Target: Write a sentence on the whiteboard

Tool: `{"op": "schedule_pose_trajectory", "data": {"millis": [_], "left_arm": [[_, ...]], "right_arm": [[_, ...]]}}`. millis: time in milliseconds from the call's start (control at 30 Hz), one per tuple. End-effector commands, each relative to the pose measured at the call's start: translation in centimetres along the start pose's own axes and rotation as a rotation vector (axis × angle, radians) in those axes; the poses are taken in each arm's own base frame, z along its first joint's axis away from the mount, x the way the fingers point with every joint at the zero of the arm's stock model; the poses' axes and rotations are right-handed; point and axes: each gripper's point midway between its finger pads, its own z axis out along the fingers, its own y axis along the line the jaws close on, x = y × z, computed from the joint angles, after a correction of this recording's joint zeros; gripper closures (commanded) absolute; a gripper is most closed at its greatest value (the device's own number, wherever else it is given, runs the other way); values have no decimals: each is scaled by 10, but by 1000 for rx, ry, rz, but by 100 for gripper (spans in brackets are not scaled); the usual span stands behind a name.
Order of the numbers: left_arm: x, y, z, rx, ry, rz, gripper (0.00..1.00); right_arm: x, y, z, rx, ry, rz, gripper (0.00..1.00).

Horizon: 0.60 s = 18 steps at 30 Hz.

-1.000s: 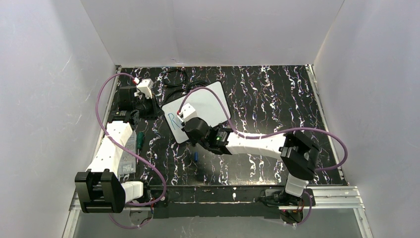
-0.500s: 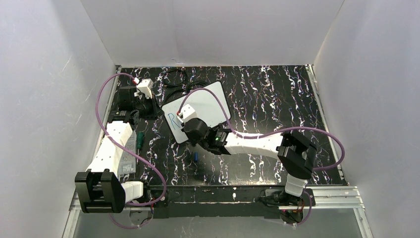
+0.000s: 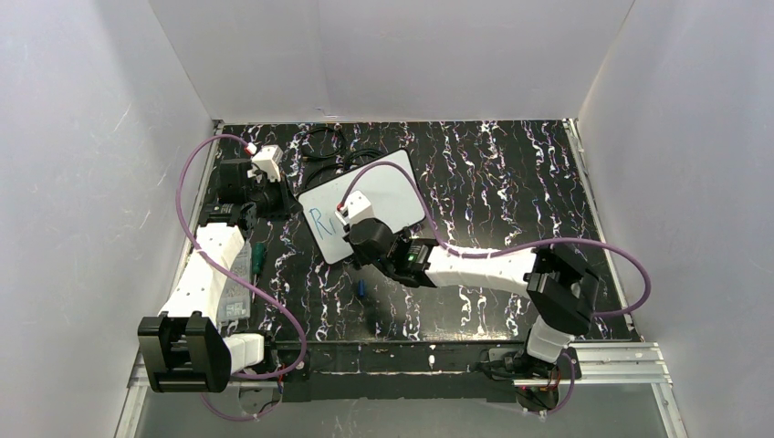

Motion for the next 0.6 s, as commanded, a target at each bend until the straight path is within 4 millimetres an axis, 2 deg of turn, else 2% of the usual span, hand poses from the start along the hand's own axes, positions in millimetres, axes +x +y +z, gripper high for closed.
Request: {"op": "schedule_pose_trajectory", "data": {"millis": [0,233,567], "left_arm": [[-3,-1,-6,1,-23,23,100],[-3,-2,-5,4,-23,24,100],[-4,-2,-7,2,-28,25,100]], "right_arm": [[-4,-5,6,35,-3,21,99],[0,-9,13,50,16,25,99],[15,0,20,11,66,3,99]]}}
